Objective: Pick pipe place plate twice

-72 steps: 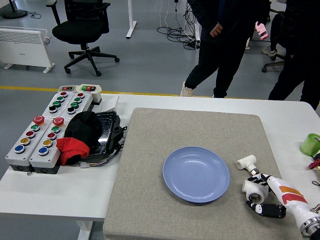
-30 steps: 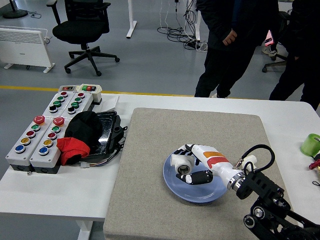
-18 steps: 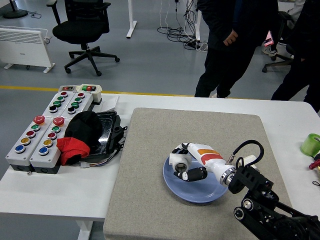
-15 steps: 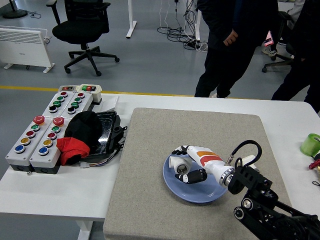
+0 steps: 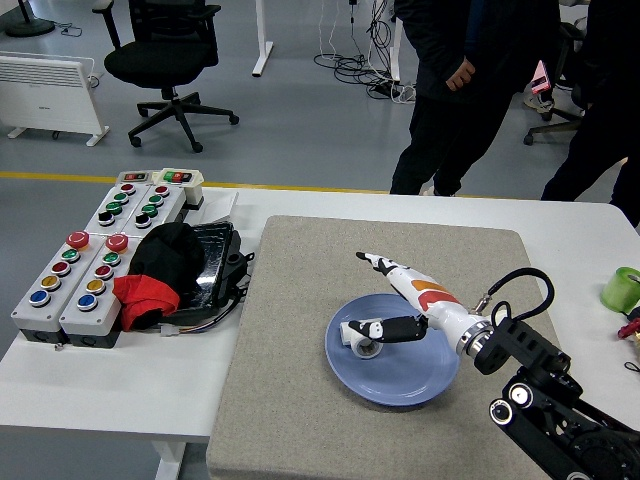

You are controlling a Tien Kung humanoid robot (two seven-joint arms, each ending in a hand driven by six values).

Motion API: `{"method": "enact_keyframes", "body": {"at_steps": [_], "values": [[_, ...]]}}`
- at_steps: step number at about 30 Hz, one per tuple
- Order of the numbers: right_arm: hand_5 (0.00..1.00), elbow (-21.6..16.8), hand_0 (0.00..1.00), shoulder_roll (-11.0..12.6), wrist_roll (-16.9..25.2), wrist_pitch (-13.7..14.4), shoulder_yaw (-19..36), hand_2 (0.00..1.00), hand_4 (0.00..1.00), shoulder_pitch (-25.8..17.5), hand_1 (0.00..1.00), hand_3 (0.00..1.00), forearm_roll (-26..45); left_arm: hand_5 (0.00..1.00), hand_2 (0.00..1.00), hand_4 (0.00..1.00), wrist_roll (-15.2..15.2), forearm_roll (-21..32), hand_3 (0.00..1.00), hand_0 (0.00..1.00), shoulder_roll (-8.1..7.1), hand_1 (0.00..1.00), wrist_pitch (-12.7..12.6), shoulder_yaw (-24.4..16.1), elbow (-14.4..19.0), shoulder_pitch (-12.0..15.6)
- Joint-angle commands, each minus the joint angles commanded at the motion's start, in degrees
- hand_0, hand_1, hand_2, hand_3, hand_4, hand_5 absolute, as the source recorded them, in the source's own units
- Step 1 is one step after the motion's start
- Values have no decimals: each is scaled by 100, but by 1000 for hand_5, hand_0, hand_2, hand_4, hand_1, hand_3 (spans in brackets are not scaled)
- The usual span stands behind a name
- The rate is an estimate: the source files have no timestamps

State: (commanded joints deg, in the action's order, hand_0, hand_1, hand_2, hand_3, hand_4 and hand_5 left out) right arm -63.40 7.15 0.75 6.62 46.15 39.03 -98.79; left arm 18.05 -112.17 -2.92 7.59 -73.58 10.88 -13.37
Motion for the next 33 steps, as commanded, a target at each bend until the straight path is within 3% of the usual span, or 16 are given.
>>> {"method": "enact_keyframes", "body": {"at_steps": [3,15,22,33], "values": [[581,-35,969,118,-77,-90,347,971,845,-55,903,962,-102,998,703,410,-2,-29,650,741,0,746,1,-17,1,10],[585,501,959,590,-9,-476,1413,939,814,-667,888,901,-272,998,702,411,3,-71,649,739,5,747,-7,-46,-2,37],[573,684,961,908,48,-502,1542,937,805,-916,889,893,-464,998,702,411,3,-11,650,739,0,746,-28,-19,-7,18],[555,878,935,968,224,-384,1214,917,788,-910,867,879,-505,998,703,410,4,15,652,738,10,746,-51,-26,-8,1]]}}
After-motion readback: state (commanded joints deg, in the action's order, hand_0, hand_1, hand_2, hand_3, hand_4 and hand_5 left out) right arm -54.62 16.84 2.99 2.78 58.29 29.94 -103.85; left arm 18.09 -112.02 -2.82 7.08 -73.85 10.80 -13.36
